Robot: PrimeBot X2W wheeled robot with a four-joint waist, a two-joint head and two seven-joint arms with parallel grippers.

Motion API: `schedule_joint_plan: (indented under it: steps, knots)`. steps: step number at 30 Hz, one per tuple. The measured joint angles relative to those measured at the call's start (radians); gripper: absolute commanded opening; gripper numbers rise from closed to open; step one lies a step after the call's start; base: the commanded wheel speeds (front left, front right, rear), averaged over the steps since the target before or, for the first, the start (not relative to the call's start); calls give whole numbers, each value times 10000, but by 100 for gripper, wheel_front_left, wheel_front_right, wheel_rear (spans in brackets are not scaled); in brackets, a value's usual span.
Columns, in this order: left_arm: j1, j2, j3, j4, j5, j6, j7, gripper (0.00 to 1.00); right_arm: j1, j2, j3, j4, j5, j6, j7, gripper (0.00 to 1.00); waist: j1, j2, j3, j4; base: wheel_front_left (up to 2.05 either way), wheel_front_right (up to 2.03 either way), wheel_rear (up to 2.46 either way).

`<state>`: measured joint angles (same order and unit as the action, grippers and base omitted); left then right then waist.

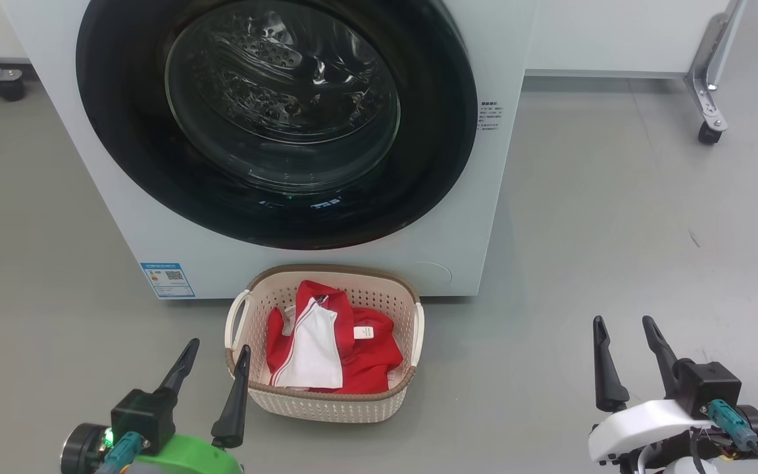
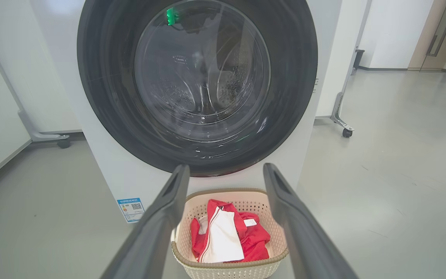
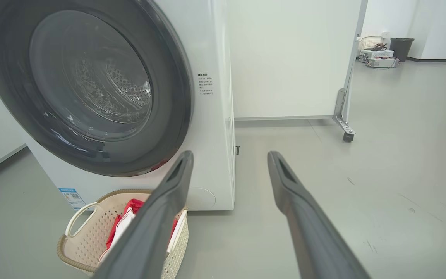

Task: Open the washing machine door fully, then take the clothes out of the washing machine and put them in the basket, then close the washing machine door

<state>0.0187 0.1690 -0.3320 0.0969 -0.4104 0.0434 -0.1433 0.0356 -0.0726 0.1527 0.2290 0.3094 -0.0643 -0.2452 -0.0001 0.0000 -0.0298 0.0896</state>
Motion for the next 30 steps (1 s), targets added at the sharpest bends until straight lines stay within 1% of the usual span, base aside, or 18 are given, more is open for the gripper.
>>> schedule_joint_plan:
  steps: [7,9,27,28,30]
  knots:
    - [8,0,-12,-82,0,21,29,100,175,-2,0,-311,0,-19,115,100,1,0,-2,2,0,0,0]
    - [10,2,-13,-90,0,42,29,100,189,-2,0,-387,0,-88,123,100,0,0,1,6,0,0,0]
    - [25,10,-13,-209,0,130,161,100,462,-58,38,-968,-58,-102,464,100,0,0,19,26,0,0,0]
    - [26,2,-17,-173,0,130,159,0,497,-50,40,-955,-54,-90,460,0,0,0,23,23,0,0,0]
    - [72,-61,-77,56,0,130,184,0,606,17,58,-731,-54,-88,462,0,0,0,23,25,0,0,0]
